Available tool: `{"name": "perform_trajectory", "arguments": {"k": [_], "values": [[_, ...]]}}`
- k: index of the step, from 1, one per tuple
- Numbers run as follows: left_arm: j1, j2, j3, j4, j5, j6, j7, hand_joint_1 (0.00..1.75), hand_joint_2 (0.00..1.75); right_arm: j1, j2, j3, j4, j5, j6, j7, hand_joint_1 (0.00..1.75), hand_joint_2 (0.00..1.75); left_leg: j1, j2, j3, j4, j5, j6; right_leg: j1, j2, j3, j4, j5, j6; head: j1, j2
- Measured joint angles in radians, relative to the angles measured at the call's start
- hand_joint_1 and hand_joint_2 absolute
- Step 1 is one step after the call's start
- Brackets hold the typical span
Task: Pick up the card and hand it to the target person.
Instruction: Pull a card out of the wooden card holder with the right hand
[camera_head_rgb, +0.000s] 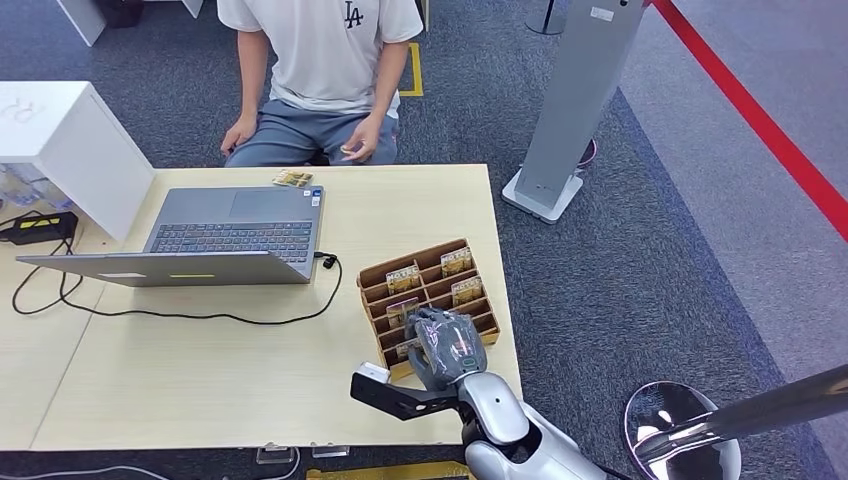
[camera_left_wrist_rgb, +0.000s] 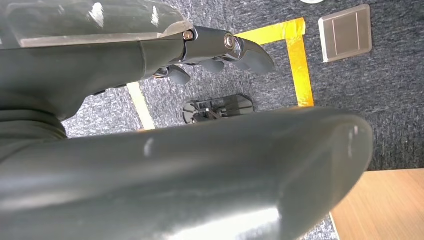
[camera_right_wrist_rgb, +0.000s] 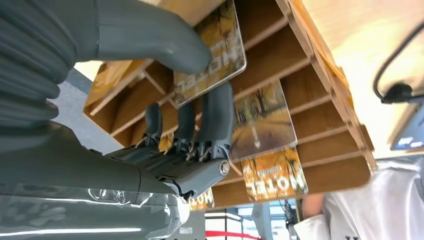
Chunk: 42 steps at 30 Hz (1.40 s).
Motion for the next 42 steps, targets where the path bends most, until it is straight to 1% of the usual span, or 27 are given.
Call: {"name": "perform_trajectory", "arguments": {"k": [4,6,8,11,15,19,22,34,39,42], "values": [[0.000,0.000,0.000,0.000,-0.002,0.000,0.000,0.00,0.00,0.001,0.002,0.000,0.008,0.005,0.000,0.000,1.19,1.75,0.000,0.000,0.000,0.000,0.000,0.000,0.000,0.000,0.000,0.000,0.000,0.000,0.000,0.000],[0.000,0.000,0.000,0.000,-0.002,0.000,-0.001,0.00,0.00,0.001,0.002,0.000,0.010,0.006,0.000,0.000,1.17,1.75,0.000,0.000,0.000,0.000,0.000,0.000,0.000,0.000,0.000,0.000,0.000,0.000,0.000,0.000],[0.000,0.000,0.000,0.000,-0.002,0.000,-0.001,0.00,0.00,0.000,0.002,0.000,0.011,0.006,0.000,0.000,1.18,1.75,0.000,0.000,0.000,0.000,0.000,0.000,0.000,0.000,0.000,0.000,0.000,0.000,0.000,0.000],[0.000,0.000,-0.001,0.000,-0.002,0.000,-0.002,0.00,0.00,0.000,0.002,0.000,0.012,0.006,0.000,0.000,1.30,1.75,0.000,0.000,0.000,0.000,0.000,0.000,0.000,0.000,0.000,0.000,0.000,0.000,0.000,0.000],[0.000,0.000,0.000,0.000,-0.003,0.000,-0.002,0.00,0.00,0.000,0.002,0.000,0.014,0.006,0.000,0.000,1.38,1.75,0.000,0.000,0.001,0.000,0.000,0.000,0.000,0.000,0.000,0.000,0.000,0.000,0.000,0.000],[0.000,0.000,-0.001,0.000,-0.004,0.000,-0.003,0.00,0.00,0.000,0.002,-0.001,0.014,0.007,0.000,0.000,1.54,1.75,0.000,0.000,0.001,0.000,0.000,0.000,0.000,0.000,0.001,0.000,0.000,0.000,0.000,0.000],[0.000,0.000,-0.001,0.000,-0.009,0.001,-0.003,0.00,0.00,-0.001,0.003,-0.001,0.014,0.007,-0.001,0.000,1.61,1.75,0.000,0.000,0.001,0.000,0.000,0.000,0.000,0.000,0.001,0.000,0.000,0.000,0.000,0.000],[0.000,0.000,-0.004,0.000,-0.008,0.000,-0.013,0.00,0.00,-0.003,0.001,-0.007,0.003,0.008,-0.012,0.003,1.61,1.75,0.000,0.000,0.001,0.000,0.000,0.000,0.000,0.000,0.001,0.000,0.000,0.000,0.000,0.000],[0.000,0.000,-0.004,0.000,-0.004,-0.005,-0.014,0.00,0.00,-0.018,-0.015,-0.024,-0.061,0.018,-0.034,0.005,1.61,1.75,0.000,0.000,0.001,0.000,0.000,0.000,0.000,0.000,0.001,0.000,0.000,0.000,0.000,0.000],[0.001,0.000,-0.004,0.000,-0.003,-0.006,-0.015,0.00,0.00,-0.041,-0.032,-0.042,-0.123,-0.001,-0.053,-0.004,1.61,1.75,0.000,0.000,0.001,0.000,0.000,0.000,0.000,0.000,0.001,0.000,0.000,0.000,0.001,0.000]]}}
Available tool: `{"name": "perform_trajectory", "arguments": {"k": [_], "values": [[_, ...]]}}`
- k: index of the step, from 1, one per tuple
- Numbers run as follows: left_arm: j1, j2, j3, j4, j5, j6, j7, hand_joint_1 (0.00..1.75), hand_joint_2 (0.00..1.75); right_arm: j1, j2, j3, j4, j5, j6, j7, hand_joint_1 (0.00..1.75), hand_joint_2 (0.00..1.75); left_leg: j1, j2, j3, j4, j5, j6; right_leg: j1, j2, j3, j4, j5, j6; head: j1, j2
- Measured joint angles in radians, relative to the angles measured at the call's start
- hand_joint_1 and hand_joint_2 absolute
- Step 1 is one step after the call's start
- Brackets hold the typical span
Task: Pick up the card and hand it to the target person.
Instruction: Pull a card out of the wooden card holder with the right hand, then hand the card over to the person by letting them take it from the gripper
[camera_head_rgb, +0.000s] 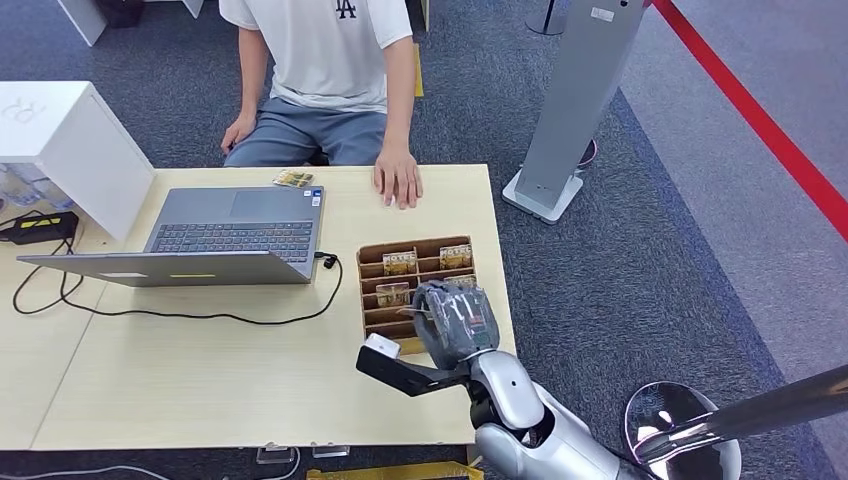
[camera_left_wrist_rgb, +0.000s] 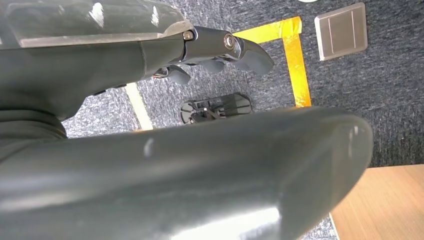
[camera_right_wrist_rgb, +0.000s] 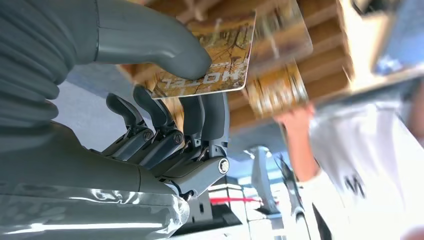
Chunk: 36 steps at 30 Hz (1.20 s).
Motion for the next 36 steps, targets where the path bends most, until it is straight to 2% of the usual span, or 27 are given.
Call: {"name": "perform_trajectory", "arguments": {"k": [8,15,24,29,35,36], "values": [[0.000,0.000,0.000,0.000,-0.001,-0.004,-0.004,0.00,0.00,-0.065,-0.041,-0.021,-0.151,-0.026,-0.077,-0.050,1.61,1.75,0.000,0.000,0.000,0.000,0.000,0.000,0.000,0.000,0.000,0.000,0.000,0.000,-0.001,0.000],[-0.009,0.000,0.000,0.000,-0.009,-0.009,0.003,0.00,0.00,-0.118,-0.045,-0.012,-0.171,-0.024,-0.167,-0.126,1.61,1.75,0.000,0.000,0.000,0.000,0.000,0.000,0.000,0.000,0.000,0.000,0.000,0.000,0.000,0.000],[-0.036,-0.001,-0.003,0.000,-0.036,-0.022,0.019,0.00,0.00,-0.177,0.006,0.005,-0.019,0.022,-0.423,-0.265,1.61,1.75,0.000,0.000,-0.001,0.000,0.000,0.000,0.000,0.000,0.000,0.000,0.000,0.000,0.000,0.000],[-0.045,-0.004,-0.007,0.000,-0.040,-0.045,0.025,0.00,0.00,-0.183,0.047,-0.011,0.062,0.073,-0.447,-0.357,1.61,1.75,0.000,0.000,-0.001,0.000,0.000,0.000,0.000,0.000,0.000,0.000,0.000,0.000,-0.001,0.000],[-0.046,-0.007,-0.009,0.000,-0.037,-0.064,0.029,0.00,0.00,-0.183,0.092,-0.040,0.143,0.085,-0.452,-0.402,1.61,1.75,0.000,0.000,0.000,0.000,0.000,0.000,0.000,0.000,0.000,0.000,0.000,0.000,0.000,0.000],[-0.046,-0.007,-0.009,0.000,-0.036,-0.065,0.029,0.00,0.00,-0.183,0.099,-0.043,0.155,0.086,-0.453,-0.408,1.32,1.75,0.000,0.000,0.000,0.000,0.000,0.000,0.000,0.000,0.000,0.000,0.000,0.000,0.000,0.000]]}}
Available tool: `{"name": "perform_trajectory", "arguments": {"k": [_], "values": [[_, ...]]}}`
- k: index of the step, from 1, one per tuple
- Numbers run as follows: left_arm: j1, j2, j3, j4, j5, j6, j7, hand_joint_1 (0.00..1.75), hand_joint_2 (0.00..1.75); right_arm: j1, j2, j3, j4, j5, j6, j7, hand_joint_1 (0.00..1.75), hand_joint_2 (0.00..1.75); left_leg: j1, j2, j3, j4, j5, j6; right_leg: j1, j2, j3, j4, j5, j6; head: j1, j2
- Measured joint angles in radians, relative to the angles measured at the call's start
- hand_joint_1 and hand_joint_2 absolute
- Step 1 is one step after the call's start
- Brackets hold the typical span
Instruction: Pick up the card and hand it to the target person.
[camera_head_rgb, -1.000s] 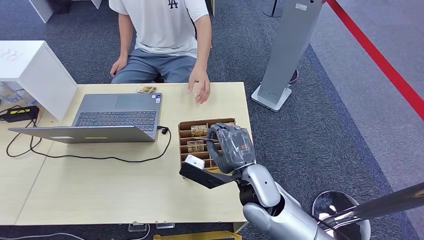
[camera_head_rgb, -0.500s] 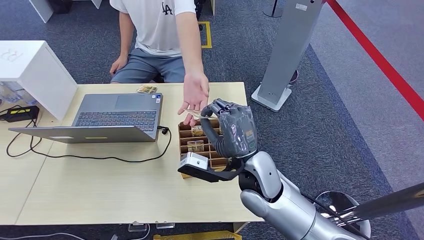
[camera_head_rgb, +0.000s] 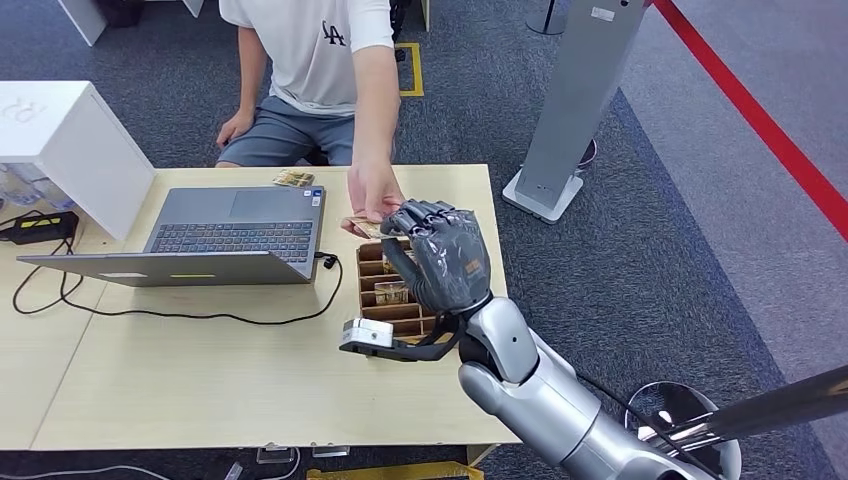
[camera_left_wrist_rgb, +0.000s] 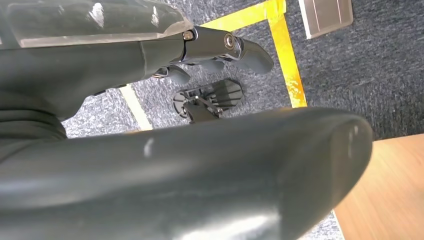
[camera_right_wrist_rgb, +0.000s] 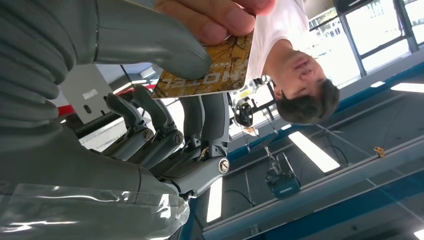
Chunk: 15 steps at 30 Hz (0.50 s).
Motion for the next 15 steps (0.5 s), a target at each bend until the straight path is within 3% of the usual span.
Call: {"name": "perform_trajectory", "arguments": {"k": [3,5,7,11,15], "values": [[0.000,0.000,0.000,0.000,0.002,-0.005,0.000,0.00,0.00,0.002,0.018,-0.011,0.035,0.003,0.000,-0.015,0.33,1.75,0.000,0.000,0.000,0.000,0.000,0.000,0.000,0.000,0.000,0.000,0.000,0.000,0.000,0.000],[0.001,0.000,0.000,0.000,0.002,-0.009,0.000,0.00,0.00,0.003,0.029,-0.020,0.059,0.002,0.000,-0.024,0.12,1.75,0.000,0.000,0.000,0.000,0.000,0.000,0.000,0.000,0.000,0.000,0.000,0.000,0.000,0.000],[0.001,0.000,-0.001,0.000,0.002,-0.010,-0.001,0.00,0.00,0.004,0.039,-0.027,0.082,0.000,0.000,-0.033,0.00,1.75,0.000,0.000,0.000,0.000,0.000,0.000,0.000,0.000,0.000,0.000,0.000,0.000,-0.001,0.000],[0.002,-0.001,-0.001,0.000,0.009,-0.003,-0.002,0.00,0.00,0.014,0.053,-0.043,0.117,-0.040,-0.001,-0.051,0.00,1.75,0.000,0.000,0.000,0.000,0.000,0.000,0.000,0.000,0.000,0.000,0.000,0.000,-0.001,0.000],[0.005,-0.001,-0.001,0.000,0.018,0.000,0.001,0.00,0.00,0.021,0.060,-0.055,0.143,-0.181,-0.001,-0.093,0.00,1.75,0.000,0.000,0.000,0.000,0.000,0.000,0.000,0.000,0.000,0.000,0.000,0.000,-0.001,0.000]]}}
